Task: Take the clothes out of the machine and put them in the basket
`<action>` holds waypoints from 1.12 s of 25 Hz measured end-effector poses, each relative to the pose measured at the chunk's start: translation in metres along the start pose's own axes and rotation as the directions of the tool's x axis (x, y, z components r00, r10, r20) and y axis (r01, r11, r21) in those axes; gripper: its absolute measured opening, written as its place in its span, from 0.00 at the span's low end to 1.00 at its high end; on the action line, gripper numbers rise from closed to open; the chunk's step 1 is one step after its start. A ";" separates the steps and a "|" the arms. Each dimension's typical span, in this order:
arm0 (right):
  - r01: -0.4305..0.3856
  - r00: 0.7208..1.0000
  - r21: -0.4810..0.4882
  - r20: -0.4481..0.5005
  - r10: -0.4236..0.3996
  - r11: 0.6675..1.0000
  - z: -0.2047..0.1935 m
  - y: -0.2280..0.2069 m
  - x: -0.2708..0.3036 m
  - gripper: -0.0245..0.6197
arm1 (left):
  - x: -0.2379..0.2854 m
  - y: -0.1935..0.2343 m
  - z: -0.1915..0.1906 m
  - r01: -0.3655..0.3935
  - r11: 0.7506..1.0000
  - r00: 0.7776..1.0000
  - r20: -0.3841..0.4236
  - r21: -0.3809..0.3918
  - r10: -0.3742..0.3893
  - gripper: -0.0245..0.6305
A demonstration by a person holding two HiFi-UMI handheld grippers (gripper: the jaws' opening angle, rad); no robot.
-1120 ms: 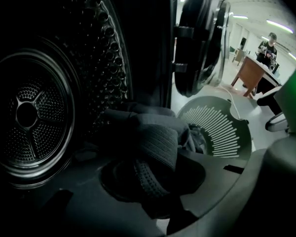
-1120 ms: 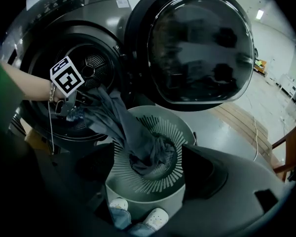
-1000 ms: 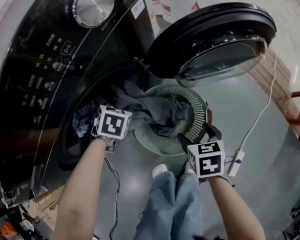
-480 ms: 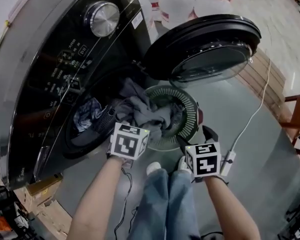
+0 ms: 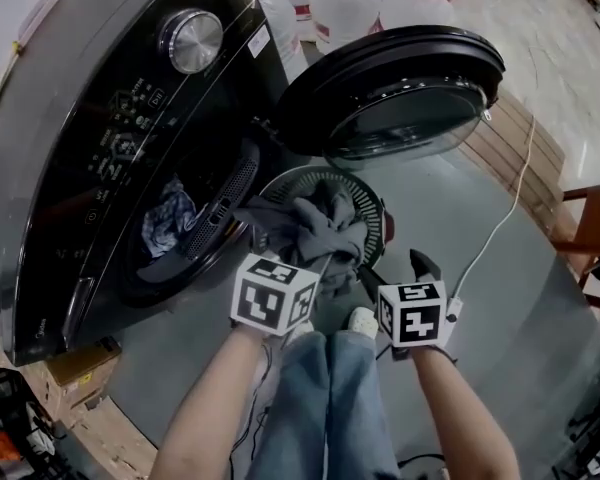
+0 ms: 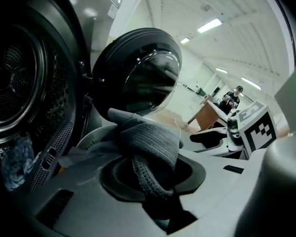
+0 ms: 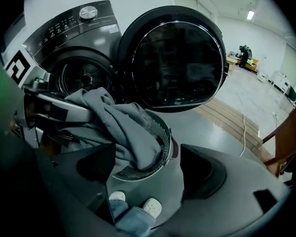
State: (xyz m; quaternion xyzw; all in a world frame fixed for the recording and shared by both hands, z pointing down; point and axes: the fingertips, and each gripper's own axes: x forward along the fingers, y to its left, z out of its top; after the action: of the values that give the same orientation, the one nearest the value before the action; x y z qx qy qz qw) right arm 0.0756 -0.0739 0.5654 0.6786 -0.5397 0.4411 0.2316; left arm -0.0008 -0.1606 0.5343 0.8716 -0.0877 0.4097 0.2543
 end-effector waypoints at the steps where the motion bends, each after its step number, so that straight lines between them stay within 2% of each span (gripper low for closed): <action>1: 0.001 1.000 0.000 0.000 -0.001 1.000 0.000 -0.002 -0.001 0.68 | 0.001 0.000 0.000 -0.014 1.000 1.000 -0.003 0.010 0.014 0.19; 3: 0.003 1.000 -0.002 0.000 -0.003 1.000 0.000 -0.005 -0.001 0.67 | 0.001 -0.001 0.002 -0.013 1.000 1.000 -0.007 0.018 0.013 0.19; 8: 0.009 1.000 0.012 0.004 -0.009 1.000 -0.001 -0.009 -0.001 0.67 | -0.003 -0.025 0.011 0.087 0.996 0.996 0.019 -0.005 -0.087 0.19; 10: 0.007 1.000 0.017 0.002 -0.007 1.000 -0.001 -0.010 -0.001 0.67 | -0.008 -0.033 0.015 0.087 0.996 0.996 0.029 -0.009 -0.086 0.19; 16: -0.009 1.000 0.027 0.013 0.009 1.000 0.002 -0.011 -0.004 0.66 | -0.027 -0.043 0.028 0.011 0.998 0.999 0.048 -0.056 -0.008 0.19; 19: -0.002 1.000 0.032 0.010 0.002 0.999 0.003 -0.016 -0.002 0.66 | -0.025 -0.027 0.027 -0.072 0.996 0.997 0.036 -0.049 0.074 0.19; 24: 0.011 1.000 0.036 0.001 -0.011 0.999 -0.001 -0.024 0.003 0.66 | -0.002 0.000 0.016 -0.123 0.991 0.992 0.021 -0.049 0.124 0.22; 25: 0.013 1.000 0.037 -0.002 -0.013 0.999 -0.002 -0.024 0.004 0.66 | 0.003 0.007 0.014 -0.133 0.989 0.991 0.019 -0.060 0.134 0.24; 26: 0.014 1.000 0.038 -0.004 -0.014 0.999 -0.003 -0.024 0.006 0.65 | 0.009 0.014 0.011 -0.144 0.987 0.989 0.018 -0.076 0.145 0.36; 27: 0.014 1.000 0.040 -0.006 -0.014 0.999 -0.004 -0.024 0.007 0.65 | 0.013 0.022 0.009 -0.156 0.983 0.987 0.017 -0.096 0.159 0.57; 28: 0.013 1.000 0.041 -0.008 -0.013 0.999 -0.005 -0.023 0.008 0.65 | 0.015 0.029 0.007 -0.174 0.978 0.984 0.017 -0.114 0.177 0.73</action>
State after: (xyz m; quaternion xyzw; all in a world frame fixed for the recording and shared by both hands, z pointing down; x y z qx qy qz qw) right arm 0.0956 -0.0674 0.5785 0.6850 -0.5252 0.4533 0.2224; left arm 0.0031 -0.1885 0.5528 0.8502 -0.1906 0.4134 0.2645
